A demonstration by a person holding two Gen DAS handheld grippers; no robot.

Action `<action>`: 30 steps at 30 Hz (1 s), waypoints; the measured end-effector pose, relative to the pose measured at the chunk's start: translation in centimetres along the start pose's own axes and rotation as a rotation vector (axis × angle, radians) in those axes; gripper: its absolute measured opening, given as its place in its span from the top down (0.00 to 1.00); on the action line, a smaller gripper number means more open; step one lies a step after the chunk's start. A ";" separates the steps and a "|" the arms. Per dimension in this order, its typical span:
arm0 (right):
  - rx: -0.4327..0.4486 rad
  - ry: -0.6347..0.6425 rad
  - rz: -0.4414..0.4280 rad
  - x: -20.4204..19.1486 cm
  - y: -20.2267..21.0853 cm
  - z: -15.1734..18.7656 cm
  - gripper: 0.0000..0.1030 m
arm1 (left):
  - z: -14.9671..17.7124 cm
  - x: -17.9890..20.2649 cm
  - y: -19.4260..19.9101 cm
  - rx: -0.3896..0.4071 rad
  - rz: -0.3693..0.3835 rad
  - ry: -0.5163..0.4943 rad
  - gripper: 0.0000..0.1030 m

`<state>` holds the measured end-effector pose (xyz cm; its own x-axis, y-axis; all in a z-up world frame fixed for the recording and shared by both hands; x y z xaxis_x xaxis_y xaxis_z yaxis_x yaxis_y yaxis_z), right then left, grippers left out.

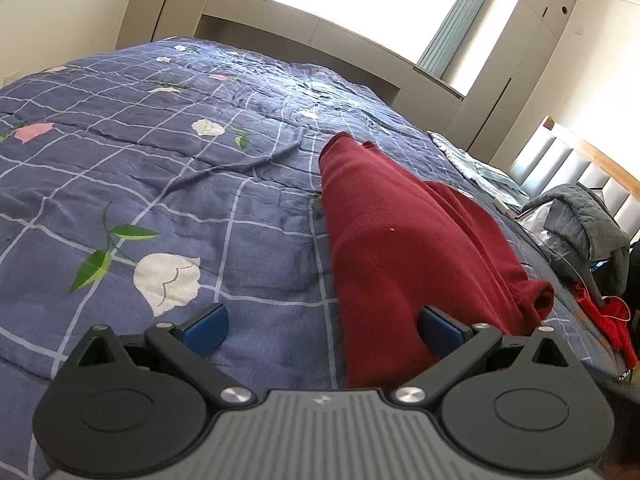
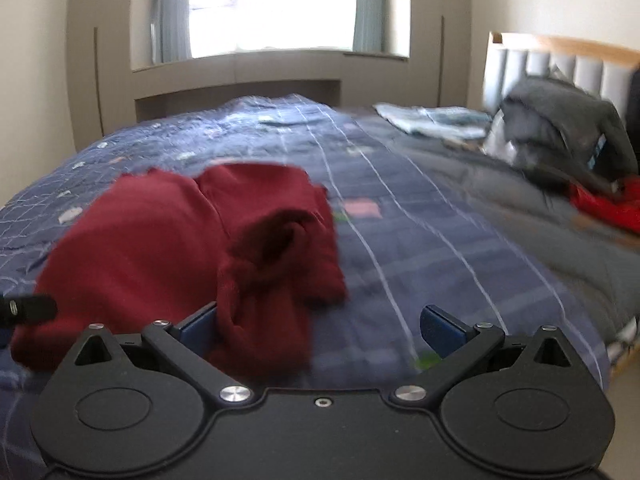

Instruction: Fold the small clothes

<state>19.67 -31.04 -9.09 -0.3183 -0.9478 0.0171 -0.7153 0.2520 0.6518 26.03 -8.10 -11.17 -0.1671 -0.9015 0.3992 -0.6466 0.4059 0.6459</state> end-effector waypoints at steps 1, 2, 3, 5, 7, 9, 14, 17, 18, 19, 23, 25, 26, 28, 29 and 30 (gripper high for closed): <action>0.005 -0.006 -0.012 0.2 0.3 0.2 0.00 | 0.0 0.1 0.0 0.001 -0.003 -0.003 0.00; 0.015 -0.010 -0.023 0.3 0.6 0.2 0.00 | 0.1 0.1 0.0 0.002 -0.006 -0.007 0.00; 0.031 -0.006 -0.030 0.3 1.1 0.1 0.00 | 0.1 0.1 0.0 0.004 -0.008 -0.009 0.00; 0.072 0.008 -0.042 0.3 2.0 -0.5 0.00 | 0.1 0.1 0.0 0.004 -0.006 -0.006 0.01; 0.106 0.015 -0.071 0.3 2.4 -1.6 0.00 | 0.0 -0.1 0.1 0.004 0.001 0.000 0.01; 0.124 0.037 -0.095 0.2 2.3 -3.0 0.00 | 0.0 -0.1 0.1 0.005 0.008 0.004 0.01; 0.110 0.013 -0.218 0.5 -0.3 -7.2 0.00 | 0.1 -0.2 0.2 0.006 0.011 0.001 0.01; 0.018 -0.046 -0.298 1.0 -4.2 -9.2 0.01 | 0.1 -0.2 0.2 0.006 0.008 0.000 0.01; -0.007 -0.059 -0.305 1.2 -5.3 -9.4 0.07 | 0.1 -0.2 0.2 0.006 0.006 -0.002 0.01; -0.040 -0.072 -0.309 1.3 -6.4 -9.7 0.20 | 0.1 -0.2 0.2 0.006 0.004 -0.002 0.01; -0.112 -0.136 -0.299 1.8 -8.9 -10.0 0.51 | 0.1 -0.2 0.2 0.006 0.005 -0.002 0.00; -0.110 -0.151 -0.309 1.7 -8.9 -10.0 0.57 | 0.1 -0.2 0.2 0.006 0.004 -0.003 0.00; -0.102 -0.144 -0.308 1.6 -8.6 -10.0 0.60 | 0.1 -0.2 0.2 0.007 0.004 -0.003 0.00; -0.088 -0.111 -0.311 1.1 -8.1 -9.9 0.82 | 0.1 -0.1 0.2 0.009 0.003 -0.004 0.01; -0.082 -0.084 -0.306 0.8 -7.9 -10.0 0.90 | 0.1 -0.1 0.2 0.009 0.003 -0.005 0.01; -0.068 -0.055 -0.291 0.6 -7.6 -10.1 0.94 | 0.1 -0.1 0.2 0.010 0.003 -0.006 0.01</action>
Point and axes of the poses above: each gripper's, at about its wrist camera, not at the fingertips, and y roughly against the way its jaws point, x to its right, z to its underside, the point moved 7 cm from there along -y, roughly the way its jaws point, and after that the axes turned 6 degrees about -x, right-handed, at the moved point
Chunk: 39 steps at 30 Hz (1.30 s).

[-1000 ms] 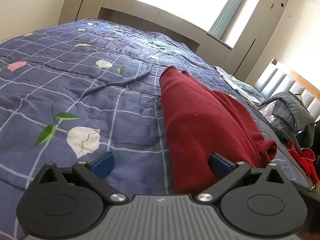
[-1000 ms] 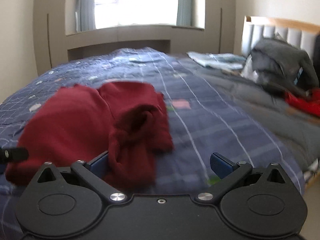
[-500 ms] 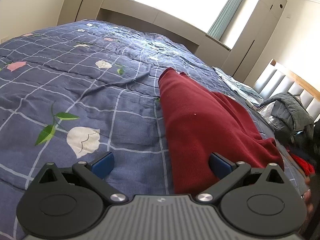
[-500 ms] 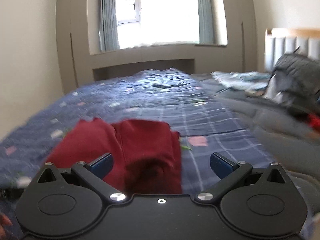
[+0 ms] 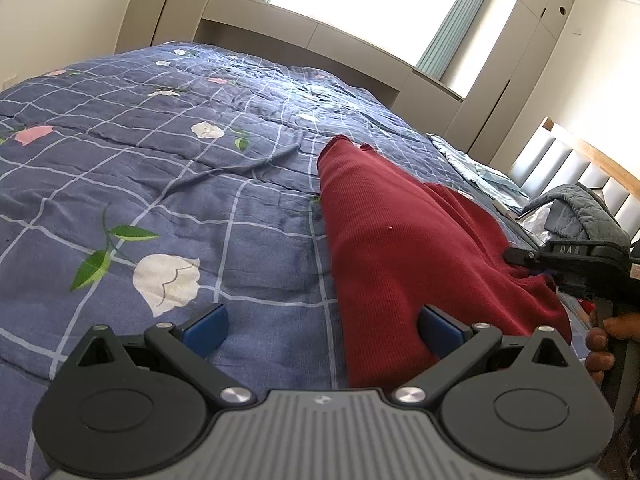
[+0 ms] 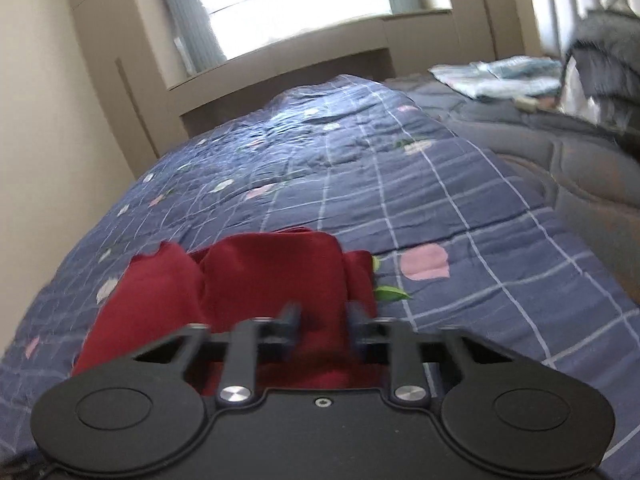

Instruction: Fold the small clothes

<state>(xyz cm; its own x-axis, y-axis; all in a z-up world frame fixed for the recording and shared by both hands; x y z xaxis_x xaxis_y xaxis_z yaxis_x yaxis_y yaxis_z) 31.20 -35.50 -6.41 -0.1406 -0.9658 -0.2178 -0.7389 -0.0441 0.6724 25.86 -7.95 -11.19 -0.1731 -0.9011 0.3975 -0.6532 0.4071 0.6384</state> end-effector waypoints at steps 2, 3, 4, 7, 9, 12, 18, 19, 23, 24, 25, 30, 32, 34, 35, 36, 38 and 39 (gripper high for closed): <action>0.051 0.039 0.025 -0.1 1.0 -0.4 0.96 | 0.0 0.0 0.0 0.000 0.002 0.000 0.01; 0.076 0.047 0.040 0.0 1.5 -0.7 0.96 | 0.0 0.0 0.0 0.000 0.004 0.002 0.01; 0.086 0.044 0.045 0.1 1.8 -0.8 0.96 | 0.0 0.0 0.0 0.001 0.008 0.005 0.01; 0.061 0.025 0.071 0.9 1.2 -0.3 0.96 | 0.0 0.0 0.0 0.003 0.010 0.006 0.01; 0.025 0.029 0.089 1.3 0.0 0.7 0.96 | 0.0 0.0 0.0 0.002 0.010 0.003 0.01; 0.019 0.062 0.108 1.4 -0.9 1.7 0.96 | -0.1 -0.1 0.2 -0.007 0.018 0.008 0.01; 0.097 0.120 0.162 0.8 0.9 1.2 0.53 | -1.6 -0.2 1.1 -0.024 0.003 0.065 0.00; 0.113 0.133 0.162 0.6 1.2 1.1 0.39 | -2.2 0.1 1.2 -0.020 -0.003 0.058 0.00; 0.185 0.225 0.154 -0.8 1.9 0.2 0.16 | -4.6 1.4 0.9 0.007 -0.033 -0.003 0.00; 0.193 0.266 0.144 -1.3 1.7 -0.1 0.11 | -5.1 1.8 0.6 0.008 -0.040 -0.020 0.00; 0.197 0.309 0.137 -1.8 1.3 -0.4 0.09 | -5.8 2.1 0.1 0.007 -0.048 -0.038 0.00; 0.191 0.445 0.122 -3.1 -1.1 -1.5 0.07 | -8.2 3.1 -2.9 -0.012 -0.101 -0.089 0.00; 0.171 0.462 0.125 -2.9 -2.4 -1.8 0.07 | -8.7 3.2 -4.2 -0.030 -0.130 -0.102 0.00; 0.148 0.463 0.142 -2.2 -3.6 -2.0 0.08 | -8.9 3.1 -5.4 -0.050 -0.160 -0.110 0.00; 0.132 0.454 0.155 -1.7 -4.4 -2.1 0.08 | -9.0 3.0 -5.9 -0.061 -0.170 -0.111 0.00; 0.122 0.442 0.164 -1.2 -4.9 -2.1 0.08 | -8.9 2.8 -6.4 -0.070 -0.173 -0.109 0.00; 0.107 0.392 0.175 0.1 -5.7 -2.0 0.08 | -8.8 2.6 -7.1 -0.086 -0.173 -0.100 0.00; 0.104 0.351 0.186 0.8 -5.9 -2.0 0.08 | -8.8 2.5 -7.3 -0.093 -0.173 -0.098 0.00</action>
Point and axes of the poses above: each gripper's, at about its wrist camera, not at the fingertips, and y roughly against the way its jaws point, x to its right, z to its underside, the point moved 7 cm from there along -y, roughly the way its jaws point, and after that the axes turned 6 degrees about -x, right-handed, at the moved point
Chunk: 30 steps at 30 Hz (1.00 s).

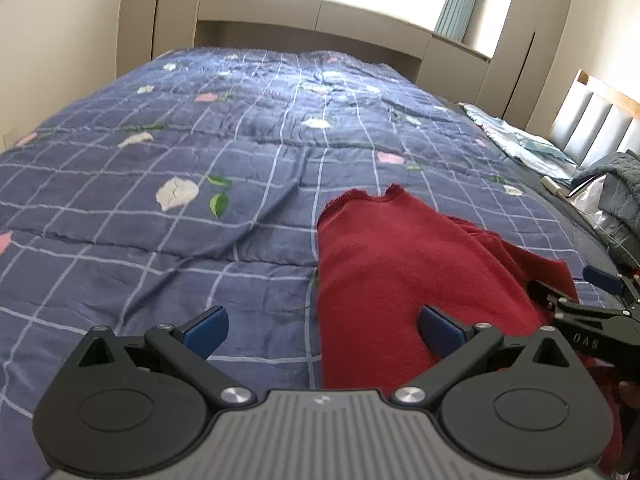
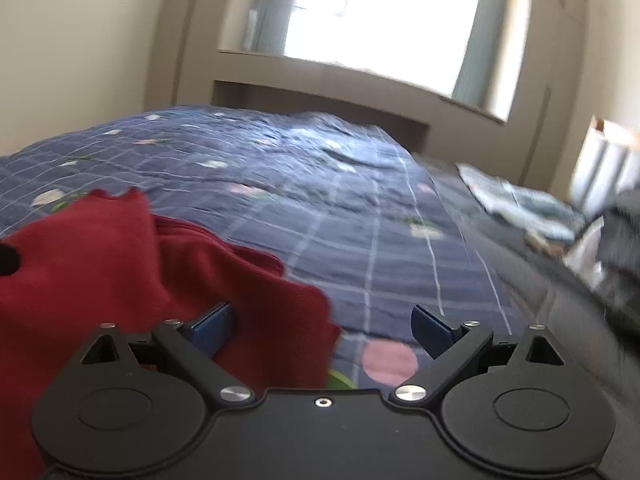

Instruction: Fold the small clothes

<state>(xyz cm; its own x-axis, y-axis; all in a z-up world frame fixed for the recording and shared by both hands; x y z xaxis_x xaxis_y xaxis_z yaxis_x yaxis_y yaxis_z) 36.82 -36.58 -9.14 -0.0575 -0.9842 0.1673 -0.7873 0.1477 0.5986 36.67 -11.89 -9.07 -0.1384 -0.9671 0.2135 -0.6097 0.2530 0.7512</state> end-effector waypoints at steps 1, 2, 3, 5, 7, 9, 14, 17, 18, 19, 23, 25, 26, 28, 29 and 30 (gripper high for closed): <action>-0.007 -0.033 -0.001 0.5 -0.3 0.3 0.08 | 0.1 0.0 -0.3 -0.006 0.001 0.000 0.00; -0.016 -0.068 -0.009 1.0 -0.6 0.6 0.08 | 0.2 0.0 -0.5 -0.011 0.002 0.000 0.00; -0.028 -0.097 -0.014 1.4 -0.9 0.9 0.07 | 0.3 -0.1 -0.7 -0.016 0.002 0.000 0.00; -0.037 -0.116 -0.016 1.6 -1.2 1.2 0.07 | 0.4 -0.2 -0.9 -0.021 0.003 0.002 0.00; -0.036 -0.114 -0.007 1.6 -1.3 1.2 0.05 | 0.5 -0.1 -0.9 -0.021 -0.001 -0.002 0.00; -0.034 -0.114 0.001 1.5 -1.3 1.3 0.04 | 0.5 -0.1 -0.9 -0.018 -0.003 -0.003 0.00; -0.013 -0.135 -0.005 1.9 -0.8 1.2 0.02 | 0.5 -0.1 -0.8 -0.017 0.000 0.014 0.00; 0.018 -0.160 0.008 1.9 1.1 1.0 0.02 | 0.4 -0.1 -0.3 -0.019 -0.007 0.023 0.00; 0.033 -0.172 0.002 1.8 2.0 1.0 0.01 | 0.4 -0.1 -0.1 -0.019 -0.012 0.021 0.01; 0.044 -0.183 -0.008 1.6 2.8 1.1 0.01 | 0.4 -0.1 0.1 -0.018 -0.018 0.018 0.01; 0.099 -0.218 -0.048 0.3 6.9 1.5 0.01 | 0.5 0.4 1.4 -0.009 -0.045 -0.013 0.01; 0.117 -0.225 -0.074 -0.6 8.6 1.6 0.01 | 0.8 0.7 2.1 -0.002 -0.048 -0.025 0.01; 0.121 -0.221 -0.091 -1.2 9.4 1.8 0.01 | 1.0 0.8 2.5 0.000 -0.047 -0.028 0.01; 0.118 -0.212 -0.110 -2.3 10.7 2.5 0.01 | 1.5 0.9 3.2 0.006 -0.044 -0.026 0.01; 0.112 -0.205 -0.115 -2.8 11.1 3.0 0.01 | 1.8 0.9 3.5 0.009 -0.044 -0.026 0.01; 0.103 -0.195 -0.117 -3.3 11.5 3.6 0.01 | 2.0 0.9 3.7 0.012 -0.045 -0.027 0.01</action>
Point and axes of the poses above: each gripper's, at about its wrist camera, not at the fingertips, and y roughly against the way its jaws point, x to its right, z to its underside, the point moved 7 cm from there along -y, roughly the way its jaws point, and after that the axes turned 6 degrees about -x, right-handed, at the moved point
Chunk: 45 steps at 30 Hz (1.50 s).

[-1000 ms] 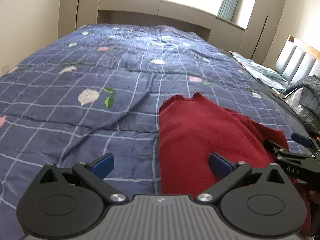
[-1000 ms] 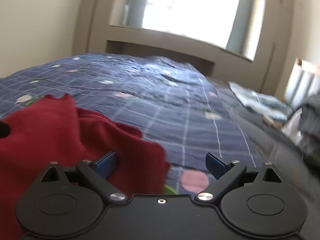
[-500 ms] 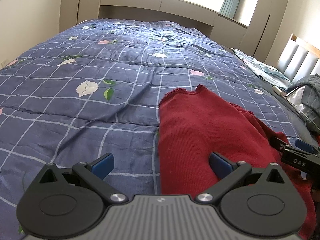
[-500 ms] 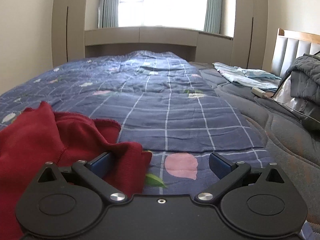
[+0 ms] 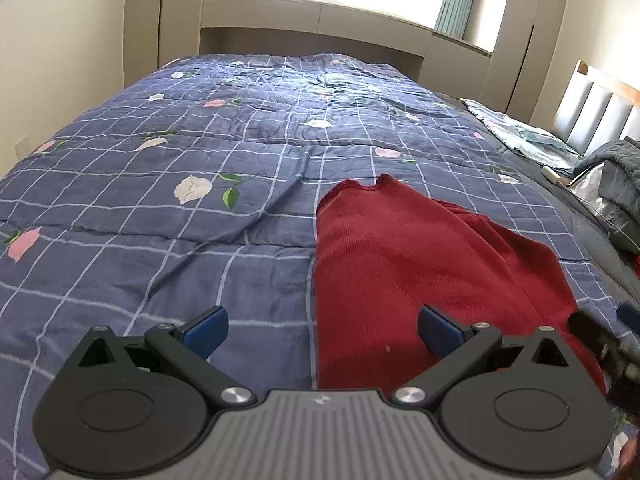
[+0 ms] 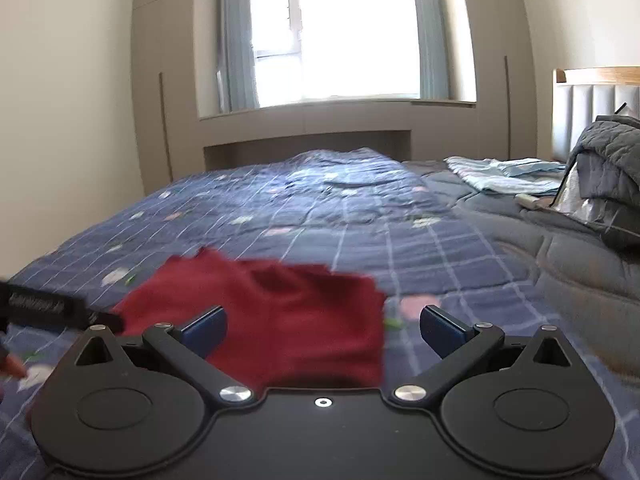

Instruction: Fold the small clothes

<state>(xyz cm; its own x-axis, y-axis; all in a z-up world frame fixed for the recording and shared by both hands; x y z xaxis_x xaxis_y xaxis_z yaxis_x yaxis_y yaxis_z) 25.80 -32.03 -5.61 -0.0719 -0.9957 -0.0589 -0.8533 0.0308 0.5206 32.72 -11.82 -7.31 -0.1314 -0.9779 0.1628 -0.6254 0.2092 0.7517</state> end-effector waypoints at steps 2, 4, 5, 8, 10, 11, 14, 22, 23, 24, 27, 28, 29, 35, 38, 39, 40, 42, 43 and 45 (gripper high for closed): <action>-0.022 0.015 0.007 -0.4 0.3 1.1 0.01 | 0.4 -0.1 0.4 0.002 0.001 -0.001 0.01; -0.054 0.016 0.043 -0.2 0.3 2.4 0.01 | 0.8 -0.1 0.5 -0.004 0.001 -0.001 0.01; -0.072 0.004 0.061 0.2 0.3 3.0 0.01 | 1.0 -0.1 0.6 -0.006 0.000 -0.002 0.01; -0.105 -0.084 0.057 1.3 0.3 4.4 0.01 | 1.3 -0.1 0.7 -0.010 -0.003 -0.005 0.01; -0.114 -0.113 0.051 1.6 0.2 4.9 0.01 | 1.5 0.1 0.7 -0.010 -0.006 -0.010 0.01; -0.115 -0.123 0.050 1.6 0.2 5.2 0.01 | 1.5 0.1 0.7 -0.009 -0.009 -0.012 0.01; -0.103 -0.125 0.058 1.5 0.4 5.6 0.01 | 1.6 0.2 0.7 -0.006 -0.013 -0.016 0.01; -0.080 -0.145 0.050 1.7 0.4 5.7 0.01 | 1.8 -0.1 0.6 -0.011 -0.002 0.002 0.01; -0.078 -0.143 0.051 1.7 0.5 5.8 0.01 | 1.8 -0.1 0.5 -0.012 0.000 0.005 0.01; -0.075 -0.144 0.052 1.7 0.5 5.8 0.01 | 1.9 -0.1 0.5 -0.012 0.001 0.008 0.01; -0.073 -0.144 0.053 1.7 0.4 5.8 0.01 | 1.9 -0.2 0.5 -0.013 0.002 0.011 0.01; -0.073 -0.146 0.052 1.7 0.5 5.8 0.01 | 1.9 -0.2 0.5 -0.015 0.002 0.011 0.01; -0.074 -0.150 0.045 1.6 0.5 5.8 0.00 | 1.8 -0.2 0.5 -0.017 0.002 0.011 0.01; -0.077 -0.193 -0.021 1.8 1.2 5.3 0.00 | 1.5 0.1 0.4 -0.023 -0.011 -0.014 0.00; -0.046 -0.231 -0.044 2.3 2.0 4.0 0.00 | 1.2 0.1 0.6 -0.021 -0.003 -0.030 0.01; -0.027 -0.247 -0.054 2.6 2.2 3.3 0.00 | 1.1 0.1 0.8 -0.017 0.004 -0.031 0.00; -0.015 -0.258 -0.061 2.9 2.3 2.8 0.00 | 0.8 0.0 0.9 -0.009 0.012 -0.029 0.00; 0.001 -0.281 -0.077 3.5 1.8 1.4 0.00 | 0.3 -0.2 1.2 0.014 0.030 -0.022 0.00; 0.002 -0.290 -0.074 3.9 1.3 0.8 0.00 | 0.0 -0.3 1.2 0.022 0.035 -0.014 0.00; -0.033 -0.311 -0.047 4.6 -0.6 -0.3 0.00 | -0.6 -0.5 0.9 0.024 0.053 0.011 0.00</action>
<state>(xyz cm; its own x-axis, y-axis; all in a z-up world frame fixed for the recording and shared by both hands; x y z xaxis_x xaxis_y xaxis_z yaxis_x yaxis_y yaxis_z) 26.10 -36.70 -5.97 -0.1920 -0.9211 -0.3387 -0.8426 -0.0223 0.5381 32.62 -11.13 -6.33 -0.1561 -0.9653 0.2094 -0.6360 0.2604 0.7264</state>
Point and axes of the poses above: each gripper's, at about its wrist camera, not at the fingertips, and y roughly against the way its jaws point, x to its right, z to its underside, the point moved 7 cm from there along -y, roughly the way its jaws point, and after that the axes turned 6 degrees about -x, right-handed, at the moved point
